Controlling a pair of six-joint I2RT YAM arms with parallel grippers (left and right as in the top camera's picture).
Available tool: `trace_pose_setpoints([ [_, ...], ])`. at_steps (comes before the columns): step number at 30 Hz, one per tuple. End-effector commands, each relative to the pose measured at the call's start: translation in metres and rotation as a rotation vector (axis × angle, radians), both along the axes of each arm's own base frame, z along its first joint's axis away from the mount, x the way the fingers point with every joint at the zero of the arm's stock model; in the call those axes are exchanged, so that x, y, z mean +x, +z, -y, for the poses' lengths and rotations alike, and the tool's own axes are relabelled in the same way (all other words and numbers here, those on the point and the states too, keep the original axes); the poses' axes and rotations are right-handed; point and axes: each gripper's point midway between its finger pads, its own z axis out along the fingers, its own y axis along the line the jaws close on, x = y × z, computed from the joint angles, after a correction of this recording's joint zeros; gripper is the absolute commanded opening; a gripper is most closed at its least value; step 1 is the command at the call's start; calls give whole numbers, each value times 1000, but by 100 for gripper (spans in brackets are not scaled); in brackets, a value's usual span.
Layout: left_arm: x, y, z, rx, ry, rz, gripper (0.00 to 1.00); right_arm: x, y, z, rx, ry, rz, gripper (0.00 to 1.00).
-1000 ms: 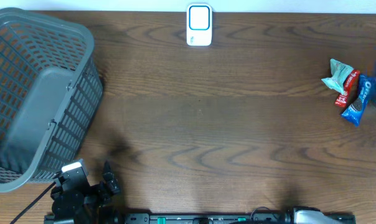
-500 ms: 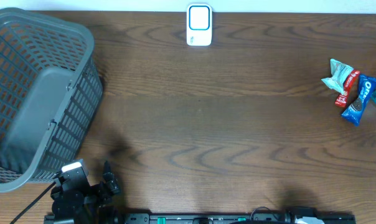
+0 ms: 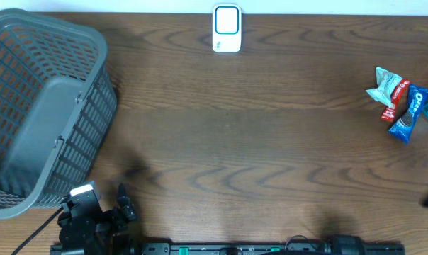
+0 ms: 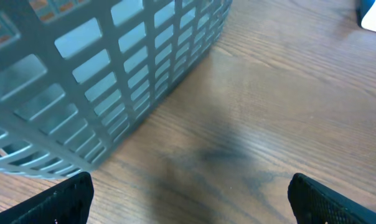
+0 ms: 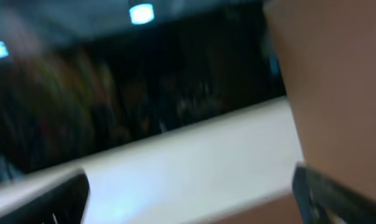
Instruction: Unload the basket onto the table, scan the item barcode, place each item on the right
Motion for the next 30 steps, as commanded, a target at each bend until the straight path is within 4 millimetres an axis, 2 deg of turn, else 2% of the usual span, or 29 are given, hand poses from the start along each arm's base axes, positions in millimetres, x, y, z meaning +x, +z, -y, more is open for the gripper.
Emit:
trace_pose_setpoints([
  [1, 0, -1, 0, -3, 0, -1, 100, 24, -56, 0, -2, 4, -4, 99],
  [9, 0, -1, 0, -3, 0, -1, 100, 73, -168, 2, 83, 27, 28, 99],
  [15, 0, -1, 0, -3, 0, -1, 100, 96, -242, 14, 139, -27, -45, 99],
  [18, 0, -1, 0, -3, 0, -1, 100, 102, -270, 18, 151, -55, -84, 99],
  [25, 0, -1, 0, -3, 0, -1, 100, 109, -312, 31, 165, -138, -155, 99],
  [30, 0, -1, 0, -3, 0, -1, 100, 114, -344, 32, 165, -149, -213, 99],
])
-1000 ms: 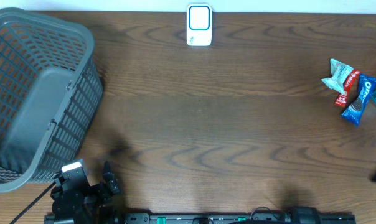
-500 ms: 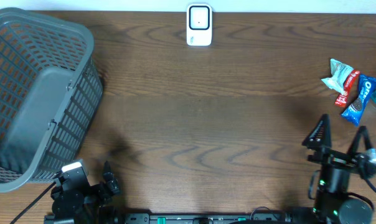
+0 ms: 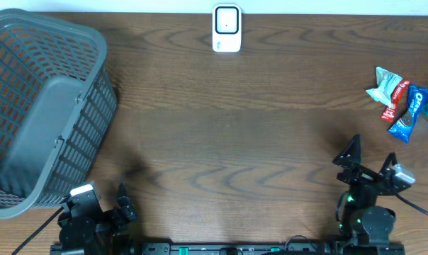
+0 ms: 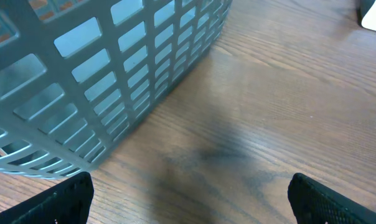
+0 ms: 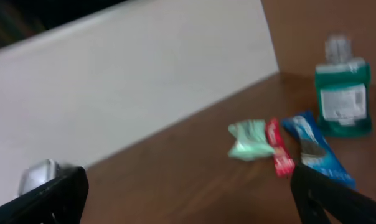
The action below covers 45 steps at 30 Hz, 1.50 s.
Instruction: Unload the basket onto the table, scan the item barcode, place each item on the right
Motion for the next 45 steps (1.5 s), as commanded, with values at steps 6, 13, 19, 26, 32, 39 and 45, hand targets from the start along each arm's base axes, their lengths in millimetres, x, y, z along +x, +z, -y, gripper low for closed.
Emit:
trace_pose_setpoints([
  [6, 0, -1, 0, -3, 0, -1, 100, 0, -27, 4, -9, -33, -76, 99],
  [13, 0, -1, 0, -3, 0, -1, 100, 6, -27, -18, -130, 79, -116, 99],
  [19, 0, -1, 0, -3, 0, -1, 100, 6, -27, -18, -130, 78, -115, 99],
  [26, 0, -1, 0, -3, 0, -1, 100, 6, -27, -18, -130, 79, -116, 99],
  [32, 0, -1, 0, -3, 0, -1, 100, 6, -27, -18, -130, 79, -116, 99],
  [39, 1, 1, -1, 5, 7, 5, 100, 6, -27, -18, -130, 79, -116, 99],
  [45, 47, 48, 17, -22, -113, 293, 100, 6, -27, -18, -130, 79, -116, 99],
])
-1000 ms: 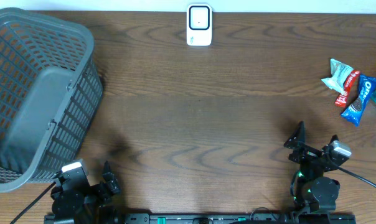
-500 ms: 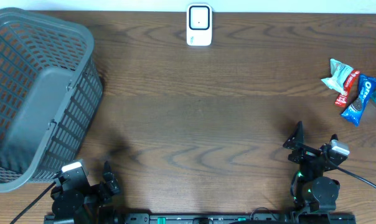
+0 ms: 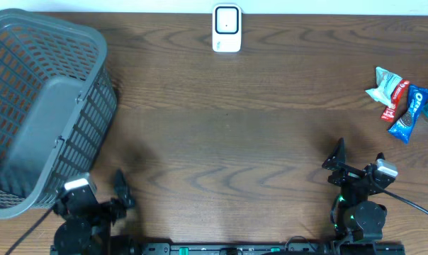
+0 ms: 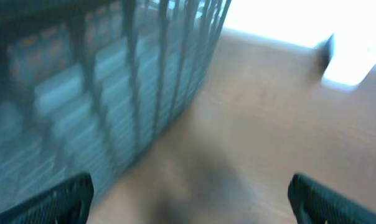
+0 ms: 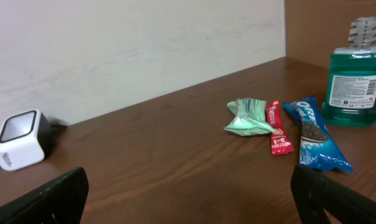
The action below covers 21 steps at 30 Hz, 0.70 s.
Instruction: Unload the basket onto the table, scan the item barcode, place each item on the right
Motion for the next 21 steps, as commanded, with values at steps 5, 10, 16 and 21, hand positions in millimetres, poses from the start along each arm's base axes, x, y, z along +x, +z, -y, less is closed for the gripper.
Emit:
trace_pose_setpoints([
  [5, 43, 15, 18, -10, -127, 219, 100, 0, -1, -2, -13, 13, -4, 99],
  [10, 59, 8, 23, -6, -160, 289, 100, 0, -1, -2, -13, 13, -3, 99],
  [16, 68, -12, 32, 53, -216, 287, 100, 0, -1, -2, -13, 13, -3, 99],
  [21, 73, -29, 36, 66, -240, 277, 100, 0, -1, -2, -13, 13, -3, 99],
])
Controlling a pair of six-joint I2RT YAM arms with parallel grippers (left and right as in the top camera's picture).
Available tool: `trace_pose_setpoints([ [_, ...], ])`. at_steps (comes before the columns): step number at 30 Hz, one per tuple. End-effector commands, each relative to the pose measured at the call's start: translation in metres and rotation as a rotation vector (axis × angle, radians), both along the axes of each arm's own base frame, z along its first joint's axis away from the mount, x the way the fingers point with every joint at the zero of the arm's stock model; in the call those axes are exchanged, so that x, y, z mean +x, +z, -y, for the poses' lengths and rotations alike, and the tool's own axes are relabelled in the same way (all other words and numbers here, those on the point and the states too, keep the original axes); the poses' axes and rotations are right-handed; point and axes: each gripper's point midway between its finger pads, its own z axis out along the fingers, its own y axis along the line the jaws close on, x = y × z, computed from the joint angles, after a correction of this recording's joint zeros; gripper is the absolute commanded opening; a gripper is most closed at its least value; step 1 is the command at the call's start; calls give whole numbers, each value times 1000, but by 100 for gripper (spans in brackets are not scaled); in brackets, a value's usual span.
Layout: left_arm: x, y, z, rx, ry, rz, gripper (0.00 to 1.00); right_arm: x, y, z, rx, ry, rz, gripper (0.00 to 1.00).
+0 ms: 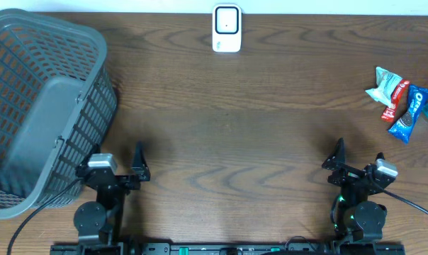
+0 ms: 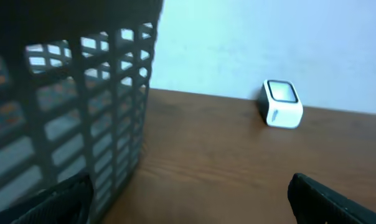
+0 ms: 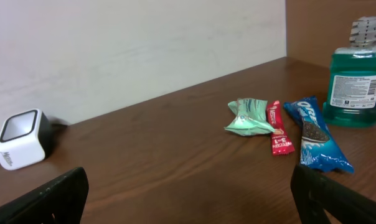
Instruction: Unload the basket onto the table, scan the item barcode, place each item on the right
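Note:
The white barcode scanner (image 1: 227,28) stands at the table's far edge, centre; it also shows in both wrist views (image 2: 282,103) (image 3: 23,140). The items lie at the far right: a mint green packet (image 3: 249,117), a red bar (image 3: 277,127), a blue Oreo pack (image 3: 315,141) and a green mouthwash bottle (image 3: 354,74). My left gripper (image 1: 111,166) is open at the front left beside the basket, empty. My right gripper (image 1: 357,157) is open at the front right, empty, well short of the items.
A large grey slotted basket (image 1: 37,106) fills the left of the table, and its wall (image 2: 63,112) stands close on the left of my left gripper. Bare brown wood (image 1: 235,142) lies between grippers and scanner.
My left gripper has moved from the front left corner to the right and further onto the table, and its view now faces level toward the scanner. The right gripper has not moved.
At first my left gripper rested low by the basket, looking down at the table, and my right arm was at the right edge, facing away. Then the right gripper stood at the front right facing the items. The left one then shifted and now faces the scanner.

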Motion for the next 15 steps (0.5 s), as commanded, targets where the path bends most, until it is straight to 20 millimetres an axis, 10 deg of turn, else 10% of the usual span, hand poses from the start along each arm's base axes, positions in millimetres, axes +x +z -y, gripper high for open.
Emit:
trace_pose_setpoints([
  [1, 2, -12, 5, 30, -26, -12, 100, 0, -1, -2, -13, 11, -3, 99],
  [15, 4, -39, 5, 61, -34, -66, 100, 0, -1, -2, -13, 11, -4, 99],
])
